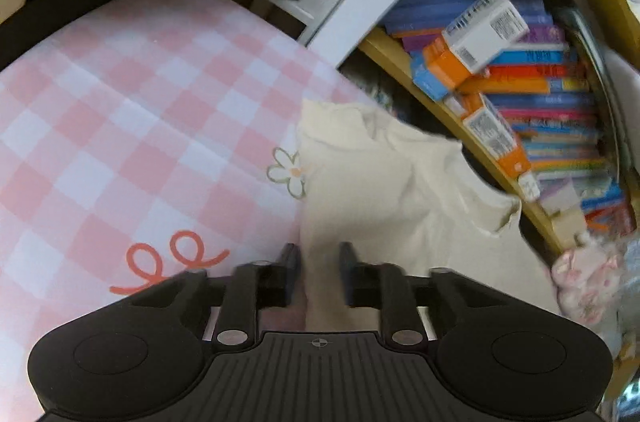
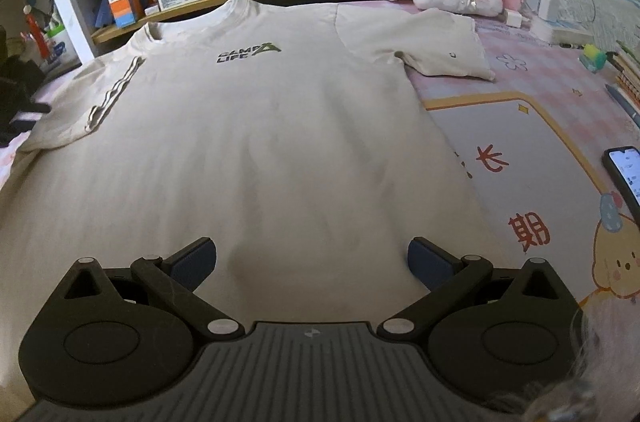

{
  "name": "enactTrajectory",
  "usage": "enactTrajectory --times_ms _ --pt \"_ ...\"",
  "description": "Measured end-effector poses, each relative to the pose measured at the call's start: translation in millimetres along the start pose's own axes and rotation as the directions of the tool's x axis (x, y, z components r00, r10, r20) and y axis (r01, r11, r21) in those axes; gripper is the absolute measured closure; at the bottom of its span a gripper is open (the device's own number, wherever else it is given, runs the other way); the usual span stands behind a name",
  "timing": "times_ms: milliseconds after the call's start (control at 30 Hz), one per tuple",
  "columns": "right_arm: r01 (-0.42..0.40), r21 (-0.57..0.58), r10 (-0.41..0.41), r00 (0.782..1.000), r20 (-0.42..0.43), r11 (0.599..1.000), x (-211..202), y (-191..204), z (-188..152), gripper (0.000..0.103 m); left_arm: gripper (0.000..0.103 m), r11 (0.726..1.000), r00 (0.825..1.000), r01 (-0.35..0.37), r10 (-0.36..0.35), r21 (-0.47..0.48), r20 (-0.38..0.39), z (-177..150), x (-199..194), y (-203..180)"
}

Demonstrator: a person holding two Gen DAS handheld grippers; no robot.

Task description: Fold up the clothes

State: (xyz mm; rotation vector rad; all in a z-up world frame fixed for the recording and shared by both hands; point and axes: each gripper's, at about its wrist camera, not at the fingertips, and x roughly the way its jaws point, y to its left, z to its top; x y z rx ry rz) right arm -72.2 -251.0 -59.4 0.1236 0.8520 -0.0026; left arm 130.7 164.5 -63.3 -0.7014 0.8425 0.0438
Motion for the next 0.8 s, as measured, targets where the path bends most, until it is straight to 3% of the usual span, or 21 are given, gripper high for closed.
enactTrajectory --times_ms 133,233,333,433,500,533,567,800 --pt "0.012 -0.006 -0.012 1.000 -0.002 1.000 -3 3 -3 0.000 0.103 0.994 0.993 -0.090 0.085 0.057 0.083 14 -13 4" --pt "0.012 -0.005 -0.012 1.000 -0.009 1.000 -4 4 -6 0.000 0.103 0.991 0.994 -0.101 0.097 0.082 0.050 19 -10 8" --pt "0.018 -0.007 -0.018 1.000 -0.014 1.000 -4 5 -7 0.000 0.095 0.988 0.994 -0.111 0.110 0.107 0.017 24 -8 11" --pt "0.021 -0.011 -0.021 1.000 -0.014 1.000 -3 7 -6 0.000 0.088 0.994 0.996 -0.084 0.082 0.067 0.022 30 -9 19" --pt "0.026 -0.017 -0.026 1.000 -0.017 1.000 -3 8 -7 0.000 0.092 0.993 0.996 -0.092 0.090 0.079 0.023 32 -7 21" --pt "0.028 -0.020 -0.028 0.999 -0.018 0.999 -3 8 -7 0.000 0.102 0.992 0.995 -0.094 0.093 0.087 0.022 33 -4 21" --pt "0.029 -0.023 -0.030 0.999 -0.019 0.999 -2 8 -7 0.000 0.103 0.991 0.995 -0.097 0.095 0.096 0.025 33 -2 21" --pt "0.041 -0.058 -0.042 0.999 -0.030 0.998 -1 10 -9 0.000 0.103 0.976 0.988 -0.150 0.142 0.156 0.059 34 6 9"
